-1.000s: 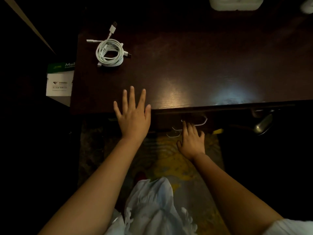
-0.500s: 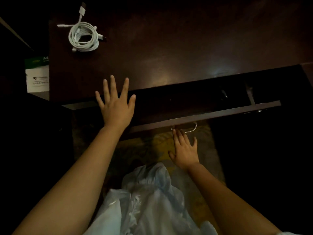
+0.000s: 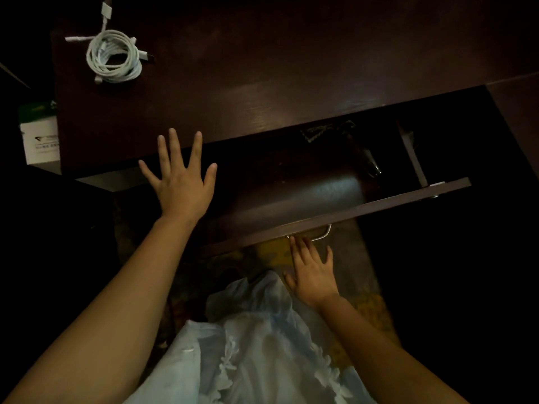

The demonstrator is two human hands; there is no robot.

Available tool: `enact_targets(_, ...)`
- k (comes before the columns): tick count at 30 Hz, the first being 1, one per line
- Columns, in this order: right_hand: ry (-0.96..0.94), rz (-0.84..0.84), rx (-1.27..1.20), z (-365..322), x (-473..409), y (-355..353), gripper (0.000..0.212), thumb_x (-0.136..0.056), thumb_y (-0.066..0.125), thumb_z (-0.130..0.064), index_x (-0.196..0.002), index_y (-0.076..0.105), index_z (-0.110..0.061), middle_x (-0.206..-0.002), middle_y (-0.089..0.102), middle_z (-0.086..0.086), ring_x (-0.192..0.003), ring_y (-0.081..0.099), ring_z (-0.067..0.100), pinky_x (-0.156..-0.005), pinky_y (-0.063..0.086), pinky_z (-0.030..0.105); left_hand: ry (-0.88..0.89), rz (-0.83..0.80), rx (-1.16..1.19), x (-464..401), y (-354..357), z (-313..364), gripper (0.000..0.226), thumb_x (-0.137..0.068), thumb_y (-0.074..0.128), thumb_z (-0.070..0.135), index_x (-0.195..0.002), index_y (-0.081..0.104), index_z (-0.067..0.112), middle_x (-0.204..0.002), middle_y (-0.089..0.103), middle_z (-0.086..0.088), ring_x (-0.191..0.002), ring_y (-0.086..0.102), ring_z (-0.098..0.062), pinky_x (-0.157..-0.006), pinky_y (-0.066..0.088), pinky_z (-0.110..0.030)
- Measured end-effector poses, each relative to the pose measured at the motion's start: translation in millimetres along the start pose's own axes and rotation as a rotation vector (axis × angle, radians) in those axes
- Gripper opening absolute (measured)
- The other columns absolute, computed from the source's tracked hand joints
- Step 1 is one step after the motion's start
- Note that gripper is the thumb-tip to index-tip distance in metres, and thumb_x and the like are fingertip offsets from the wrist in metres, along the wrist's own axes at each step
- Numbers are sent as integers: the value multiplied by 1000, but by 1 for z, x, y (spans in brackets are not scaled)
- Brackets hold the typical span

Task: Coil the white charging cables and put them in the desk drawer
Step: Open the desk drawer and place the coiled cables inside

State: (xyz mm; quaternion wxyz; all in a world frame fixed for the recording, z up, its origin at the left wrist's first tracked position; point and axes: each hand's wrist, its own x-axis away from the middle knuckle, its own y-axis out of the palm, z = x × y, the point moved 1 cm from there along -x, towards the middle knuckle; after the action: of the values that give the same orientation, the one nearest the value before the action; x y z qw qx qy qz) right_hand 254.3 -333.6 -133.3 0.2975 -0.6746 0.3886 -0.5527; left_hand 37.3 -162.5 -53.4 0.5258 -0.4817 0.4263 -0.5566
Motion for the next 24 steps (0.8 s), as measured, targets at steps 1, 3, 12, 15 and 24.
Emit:
enact_targets(1, -3, -7, 13, 1, 2, 1, 72, -93, 30, -50, -148, -3, -17, -158, 8, 3, -146, 0, 21, -112, -5, 57, -2, -1, -1, 0, 0, 0, 59, -93, 25, 51, -146, 5, 34, -158, -6, -11, -144, -11, -28, -109, -5, -64)
enact_targets(3, -12, -12, 29, 2, 5, 1, 70, -94, 29, -50, -148, -3, -17, -158, 9, 4, -146, 1, 22, -112, -5, 57, -9, -2, -2, -1, 0, 1, 60, -93, 25, 52, -146, 4, 34, -158, -7, -11, -144, -12, -28, -109, -5, -64)
enact_targets(12, -75, 6, 41, 2, 11, -16, 63, -95, 26, -49, -147, 13, -16, -155, 19, 6, -144, 10, 24, -109, -12, 50, -35, -44, -19, 0, -3, 5, 61, -93, 24, 53, -147, 3, 32, -158, -9, -10, -144, -14, -27, -108, -6, -64)
enact_targets(15, -147, 56, 32, -4, 15, -38, 51, -95, 29, -47, -137, 37, -19, -142, 43, 5, -135, 33, 23, -115, 10, 47, -32, -66, -28, 3, -10, 8, 61, -93, 24, 53, -147, 5, 30, -158, -5, -12, -144, -11, -27, -109, -6, -63)
enact_targets(24, -364, 547, 91, -62, 4, -155, 32, -84, 37, -40, -74, 59, -20, -71, 60, -2, -65, 59, 18, -58, 45, 30, 63, 72, -7, 33, -56, 22, 45, -91, 42, 38, -124, 53, 9, -119, 60, -14, -111, 53, -31, -100, 33, -48)
